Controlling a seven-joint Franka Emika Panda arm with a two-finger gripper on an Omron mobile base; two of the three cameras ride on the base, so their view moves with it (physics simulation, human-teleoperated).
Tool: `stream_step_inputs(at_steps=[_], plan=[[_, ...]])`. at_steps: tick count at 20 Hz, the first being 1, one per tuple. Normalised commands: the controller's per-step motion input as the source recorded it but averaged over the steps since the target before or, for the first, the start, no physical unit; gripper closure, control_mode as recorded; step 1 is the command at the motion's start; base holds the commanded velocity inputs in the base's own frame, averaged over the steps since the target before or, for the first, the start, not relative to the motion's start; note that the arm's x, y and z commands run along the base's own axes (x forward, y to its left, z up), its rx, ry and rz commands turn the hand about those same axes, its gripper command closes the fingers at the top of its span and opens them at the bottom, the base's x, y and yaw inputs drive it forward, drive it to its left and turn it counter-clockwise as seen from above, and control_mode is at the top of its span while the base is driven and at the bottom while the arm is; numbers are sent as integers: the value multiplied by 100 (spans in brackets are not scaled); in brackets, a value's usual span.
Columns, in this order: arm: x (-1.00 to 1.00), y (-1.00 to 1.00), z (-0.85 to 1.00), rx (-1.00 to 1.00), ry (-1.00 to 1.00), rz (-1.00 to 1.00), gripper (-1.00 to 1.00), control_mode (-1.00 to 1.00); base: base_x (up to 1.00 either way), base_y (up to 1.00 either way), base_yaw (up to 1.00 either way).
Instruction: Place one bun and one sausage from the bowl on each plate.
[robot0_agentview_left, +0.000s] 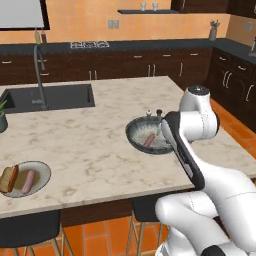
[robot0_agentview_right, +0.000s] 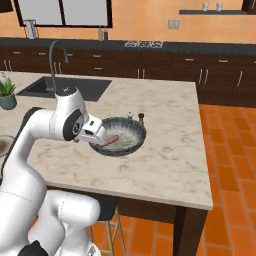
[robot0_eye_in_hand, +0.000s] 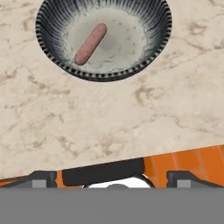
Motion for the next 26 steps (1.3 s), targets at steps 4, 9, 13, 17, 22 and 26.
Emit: stream_step_inputs(at_steps=[4, 9, 13, 17, 22, 26], plan=[[100, 33, -19, 1, 0, -7, -100, -100, 0, 0, 0], [100, 5, -49, 9, 0, -23, -100, -100, 0, 0, 0], [100, 0, -44, 10, 6, -15, -100, -100, 0, 0, 0], [96, -15, -34, 4, 21, -3, -100, -100, 0, 0, 0], [87, -3, -44, 0, 15, 0, -100, -100, 0, 0, 0], [54, 0, -65, 0, 0, 0, -100, -100, 0, 0, 0]])
